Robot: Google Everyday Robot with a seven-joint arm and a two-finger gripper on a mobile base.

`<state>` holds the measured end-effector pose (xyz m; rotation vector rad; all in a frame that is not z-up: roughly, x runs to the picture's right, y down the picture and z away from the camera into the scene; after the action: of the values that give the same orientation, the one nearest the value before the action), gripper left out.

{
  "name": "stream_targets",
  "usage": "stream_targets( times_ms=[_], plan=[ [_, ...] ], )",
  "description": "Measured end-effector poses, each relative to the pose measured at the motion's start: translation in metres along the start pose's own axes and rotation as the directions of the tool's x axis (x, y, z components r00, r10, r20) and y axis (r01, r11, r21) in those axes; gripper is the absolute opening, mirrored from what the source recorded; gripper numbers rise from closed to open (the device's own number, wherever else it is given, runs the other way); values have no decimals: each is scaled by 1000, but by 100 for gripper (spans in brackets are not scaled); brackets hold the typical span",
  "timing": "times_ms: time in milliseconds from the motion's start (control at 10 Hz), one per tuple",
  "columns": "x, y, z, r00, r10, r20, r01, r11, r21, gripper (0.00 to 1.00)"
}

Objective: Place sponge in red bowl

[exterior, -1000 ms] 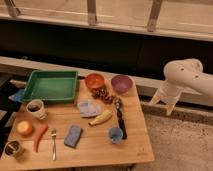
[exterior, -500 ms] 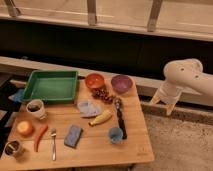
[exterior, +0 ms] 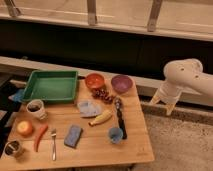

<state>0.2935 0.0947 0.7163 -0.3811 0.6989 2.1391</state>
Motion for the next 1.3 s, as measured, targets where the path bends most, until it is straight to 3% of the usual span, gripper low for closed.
stream_targets(
  times_ms=[300,500,700,900,1000,1100,1200,1300],
  plan=[
    [7,18,-2,998,-63,15,64,997,-42,63],
    [22,61,-3,991,-131,14,132,987,-91,63],
    [41,107,-7,979,-205,10,204,970,-134,63],
    [68,154,-17,955,-297,13,294,938,-186,63],
    [84,176,-25,938,-346,15,341,915,-215,63],
    [105,197,-35,913,-407,21,399,881,-253,63],
    [130,213,-46,882,-469,43,461,840,-285,63],
    [140,219,-50,869,-492,52,484,824,-295,63]
  ],
)
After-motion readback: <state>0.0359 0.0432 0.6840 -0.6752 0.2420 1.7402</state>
